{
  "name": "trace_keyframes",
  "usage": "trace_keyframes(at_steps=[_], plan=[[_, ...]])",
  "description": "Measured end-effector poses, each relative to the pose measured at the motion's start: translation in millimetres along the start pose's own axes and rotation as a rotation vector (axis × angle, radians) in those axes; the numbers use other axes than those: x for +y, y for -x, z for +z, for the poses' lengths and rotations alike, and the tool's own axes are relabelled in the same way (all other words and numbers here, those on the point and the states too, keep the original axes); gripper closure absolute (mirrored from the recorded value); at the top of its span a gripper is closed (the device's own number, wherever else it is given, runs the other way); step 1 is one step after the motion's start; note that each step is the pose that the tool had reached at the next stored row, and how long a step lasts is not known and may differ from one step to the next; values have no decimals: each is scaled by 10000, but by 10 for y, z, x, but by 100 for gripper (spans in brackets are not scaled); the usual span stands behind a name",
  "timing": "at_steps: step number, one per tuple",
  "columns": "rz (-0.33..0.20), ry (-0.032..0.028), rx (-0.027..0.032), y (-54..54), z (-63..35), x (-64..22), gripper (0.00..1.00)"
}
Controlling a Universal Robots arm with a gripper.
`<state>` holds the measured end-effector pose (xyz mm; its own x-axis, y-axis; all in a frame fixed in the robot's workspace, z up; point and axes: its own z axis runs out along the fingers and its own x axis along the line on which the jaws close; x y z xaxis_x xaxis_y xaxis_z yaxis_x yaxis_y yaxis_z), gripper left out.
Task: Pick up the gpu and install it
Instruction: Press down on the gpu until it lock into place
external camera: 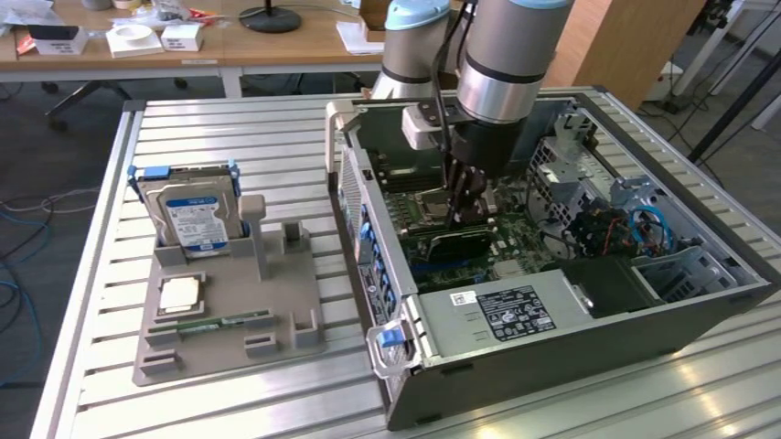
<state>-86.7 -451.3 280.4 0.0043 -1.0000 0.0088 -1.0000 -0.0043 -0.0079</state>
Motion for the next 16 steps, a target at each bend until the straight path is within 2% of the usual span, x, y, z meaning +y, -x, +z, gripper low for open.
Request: trace_keyframes(at_steps=[6, 16], plan=[[0, -1, -2, 1, 45, 0, 90], [0, -1, -2, 15, 62, 0, 90]])
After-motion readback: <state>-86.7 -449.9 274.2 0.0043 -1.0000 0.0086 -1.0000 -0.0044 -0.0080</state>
